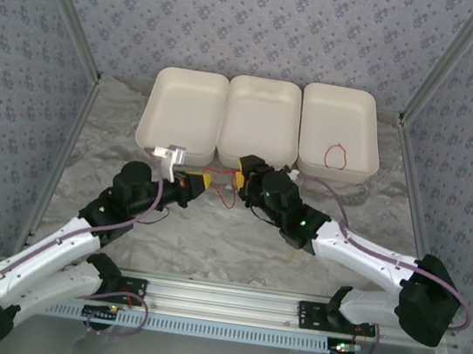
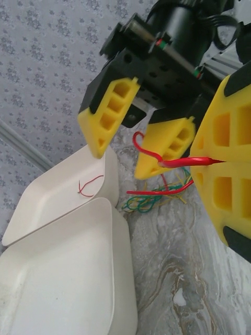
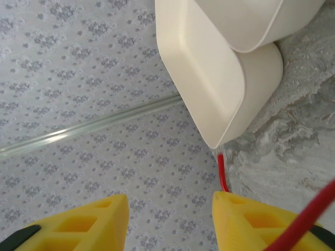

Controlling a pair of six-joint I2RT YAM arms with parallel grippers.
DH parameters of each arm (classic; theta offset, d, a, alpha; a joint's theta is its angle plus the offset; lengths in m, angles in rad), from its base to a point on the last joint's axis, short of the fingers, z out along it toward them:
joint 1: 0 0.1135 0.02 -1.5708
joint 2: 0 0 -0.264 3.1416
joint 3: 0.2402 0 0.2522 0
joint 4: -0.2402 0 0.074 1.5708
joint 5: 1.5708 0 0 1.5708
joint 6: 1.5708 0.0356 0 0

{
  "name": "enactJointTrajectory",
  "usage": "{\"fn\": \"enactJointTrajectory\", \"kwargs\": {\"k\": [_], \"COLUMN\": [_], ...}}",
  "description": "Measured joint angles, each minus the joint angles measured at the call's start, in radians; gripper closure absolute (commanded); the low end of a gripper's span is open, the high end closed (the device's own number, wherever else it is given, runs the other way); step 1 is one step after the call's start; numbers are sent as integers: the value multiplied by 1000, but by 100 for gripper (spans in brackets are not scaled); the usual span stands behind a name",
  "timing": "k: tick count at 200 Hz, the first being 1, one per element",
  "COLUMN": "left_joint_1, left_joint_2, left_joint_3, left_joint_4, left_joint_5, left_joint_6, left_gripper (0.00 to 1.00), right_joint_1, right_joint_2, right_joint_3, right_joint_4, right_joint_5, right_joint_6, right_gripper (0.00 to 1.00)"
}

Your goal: Untangle the cables

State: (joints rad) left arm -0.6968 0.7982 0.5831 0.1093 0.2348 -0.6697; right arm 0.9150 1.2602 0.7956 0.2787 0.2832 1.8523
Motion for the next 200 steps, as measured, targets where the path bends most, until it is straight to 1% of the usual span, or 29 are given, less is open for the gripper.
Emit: {"fn": "enactJointTrajectory", "kwargs": {"k": [5,11,13,32,49,77,111,133,160,182,200], "left_joint_1": [-7,-16,-20,-51,-84,-140,-210,-257,-290,-299,-303], "left_joint_2": [3,8,10,36,66,145,253,345,443,487,499], "left_joint_3": [0,0,0,0,7,56,182,261,326,352,357], "left_joint_4": [1,0,0,-1,-12,-35,-28,-26,-23,-10,-1], "left_joint_5": [0,0,-1,-4,-9,-21,-57,-91,-124,-136,-135], "left_joint_6": [2,5,7,23,48,113,202,252,288,296,299], "left_gripper": [100,100,100,100,100,100,100,100,100,100,100], "right_joint_1": [-8,-16,-18,-44,-76,-143,-227,-258,-272,-282,-294], "right_joint_2": [0,0,0,-2,-8,-21,-12,21,93,154,193], "right_joint_3": [0,0,0,4,32,174,362,474,625,731,782], "right_joint_4": [-1,-2,-1,-16,-78,-221,-382,-479,-656,-781,-839], "right_joint_5": [-3,-8,-9,-16,-38,-129,-283,-358,-419,-455,-502], "right_joint_6": [-12,-18,-18,-40,-108,-305,-548,-683,-830,-916,-962], "right_gripper": [77,96,100,100,100,100,100,100,100,100,100]}}
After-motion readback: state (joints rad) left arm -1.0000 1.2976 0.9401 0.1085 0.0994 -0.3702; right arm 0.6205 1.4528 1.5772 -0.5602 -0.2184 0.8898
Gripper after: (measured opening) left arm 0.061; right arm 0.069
